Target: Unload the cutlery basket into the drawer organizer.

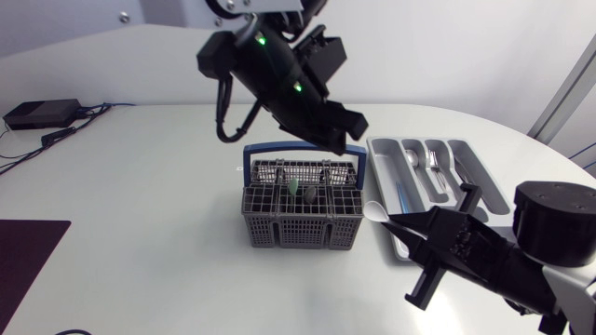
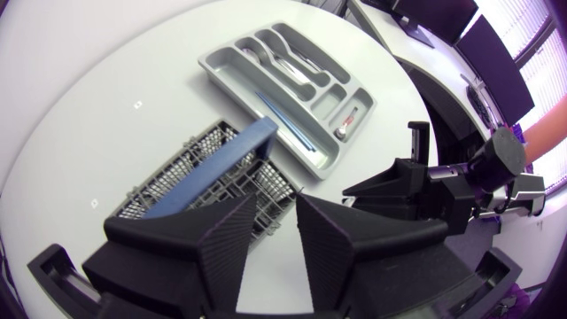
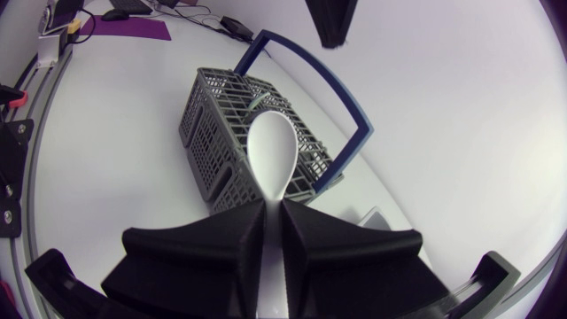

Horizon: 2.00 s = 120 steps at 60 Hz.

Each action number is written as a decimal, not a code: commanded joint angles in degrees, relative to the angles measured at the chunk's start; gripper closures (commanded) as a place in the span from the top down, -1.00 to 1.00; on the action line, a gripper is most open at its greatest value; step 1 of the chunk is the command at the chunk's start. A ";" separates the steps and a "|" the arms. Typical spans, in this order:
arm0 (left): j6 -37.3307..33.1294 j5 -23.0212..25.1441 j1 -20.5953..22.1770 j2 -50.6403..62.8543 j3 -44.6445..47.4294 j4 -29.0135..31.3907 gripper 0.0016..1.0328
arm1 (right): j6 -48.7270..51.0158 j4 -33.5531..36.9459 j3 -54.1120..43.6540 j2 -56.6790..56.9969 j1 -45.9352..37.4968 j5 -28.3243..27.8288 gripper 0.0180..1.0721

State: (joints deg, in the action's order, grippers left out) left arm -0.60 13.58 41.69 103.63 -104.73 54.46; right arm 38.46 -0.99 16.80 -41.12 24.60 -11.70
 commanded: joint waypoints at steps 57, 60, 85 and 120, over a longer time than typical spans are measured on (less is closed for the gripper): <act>-59.25 -4.36 1.64 -5.37 14.02 -1.37 -0.22 | 65.43 32.72 24.69 -44.04 -55.36 -33.03 -0.88; -60.92 -4.36 1.64 -5.11 13.94 -1.37 -0.22 | 68.95 33.34 26.53 -46.33 -56.50 -31.71 -0.88; -69.71 -8.49 3.48 -2.56 13.94 -0.40 -0.22 | 79.32 32.90 30.22 -54.06 -56.33 -20.82 -0.75; -77.80 -14.81 4.98 3.42 9.81 1.18 -0.22 | 75.27 31.14 21.70 -37.10 -54.92 -25.30 0.00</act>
State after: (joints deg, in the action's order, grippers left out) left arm -75.70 -0.05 46.02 104.73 -92.66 54.63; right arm 113.97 29.58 41.98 -80.86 -31.07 -36.01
